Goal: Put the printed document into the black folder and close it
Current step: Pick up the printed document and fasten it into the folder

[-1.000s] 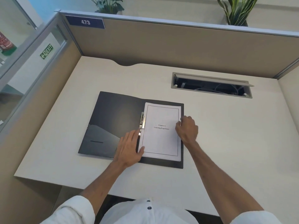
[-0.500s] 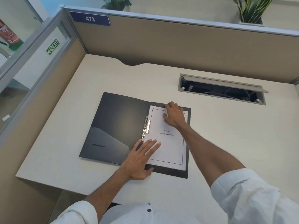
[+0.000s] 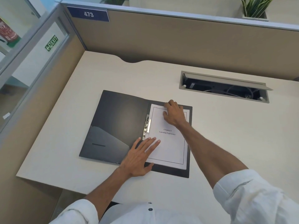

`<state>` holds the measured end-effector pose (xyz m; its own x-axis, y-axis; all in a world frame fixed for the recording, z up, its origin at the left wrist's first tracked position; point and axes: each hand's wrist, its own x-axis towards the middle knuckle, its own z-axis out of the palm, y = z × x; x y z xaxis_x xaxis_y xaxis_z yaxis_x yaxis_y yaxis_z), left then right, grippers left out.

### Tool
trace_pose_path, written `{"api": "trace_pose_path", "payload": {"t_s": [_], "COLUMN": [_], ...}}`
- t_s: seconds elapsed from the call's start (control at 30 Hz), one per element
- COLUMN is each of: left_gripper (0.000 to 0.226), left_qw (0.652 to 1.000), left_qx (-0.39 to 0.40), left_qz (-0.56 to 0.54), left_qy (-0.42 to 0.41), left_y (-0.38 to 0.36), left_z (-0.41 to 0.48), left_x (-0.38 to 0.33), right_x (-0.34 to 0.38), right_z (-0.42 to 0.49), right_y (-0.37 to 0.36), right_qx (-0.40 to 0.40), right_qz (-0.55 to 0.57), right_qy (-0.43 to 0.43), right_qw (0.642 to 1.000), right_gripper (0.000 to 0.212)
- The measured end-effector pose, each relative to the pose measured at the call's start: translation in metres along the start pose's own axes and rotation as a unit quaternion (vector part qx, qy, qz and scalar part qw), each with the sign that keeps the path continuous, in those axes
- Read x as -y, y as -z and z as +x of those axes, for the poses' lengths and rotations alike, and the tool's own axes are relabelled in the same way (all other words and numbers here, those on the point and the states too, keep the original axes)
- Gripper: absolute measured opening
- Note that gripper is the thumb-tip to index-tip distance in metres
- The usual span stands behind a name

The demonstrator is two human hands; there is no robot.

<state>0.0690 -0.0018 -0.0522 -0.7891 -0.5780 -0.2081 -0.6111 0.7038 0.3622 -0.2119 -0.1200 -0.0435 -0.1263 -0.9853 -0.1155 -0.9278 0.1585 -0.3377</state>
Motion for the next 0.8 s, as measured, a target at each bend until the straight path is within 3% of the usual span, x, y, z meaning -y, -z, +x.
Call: {"api": "trace_pose_path", "payload": {"t_s": [0.47, 0.63, 0.8], "left_gripper": [0.1, 0.083, 0.038], "left_qw": [1.0, 0.99, 0.947], "left_qx": [-0.021, -0.119, -0.225], "left_qz": [-0.009, -0.052, -0.125], "left_qy": [-0.004, 0.05, 0.19], "left_y": [0.0, 0.002, 0.0], "left_z": [-0.002, -0.004, 0.0], "left_x": [0.001, 0.002, 0.008], "right_x": [0.0, -0.014, -0.023], "right_z": [-0.003, -0.036, -0.095], "right_y": [0.007, 0.006, 0.005], "right_qx": [-0.005, -0.144, -0.21], "right_qz": [0.038, 0.196, 0.282], "right_qy": [-0.008, -0.126, -0.277], "right_qw": [0.999, 0.962, 0.894], "right_gripper": [0.037, 0.032, 0.035]}}
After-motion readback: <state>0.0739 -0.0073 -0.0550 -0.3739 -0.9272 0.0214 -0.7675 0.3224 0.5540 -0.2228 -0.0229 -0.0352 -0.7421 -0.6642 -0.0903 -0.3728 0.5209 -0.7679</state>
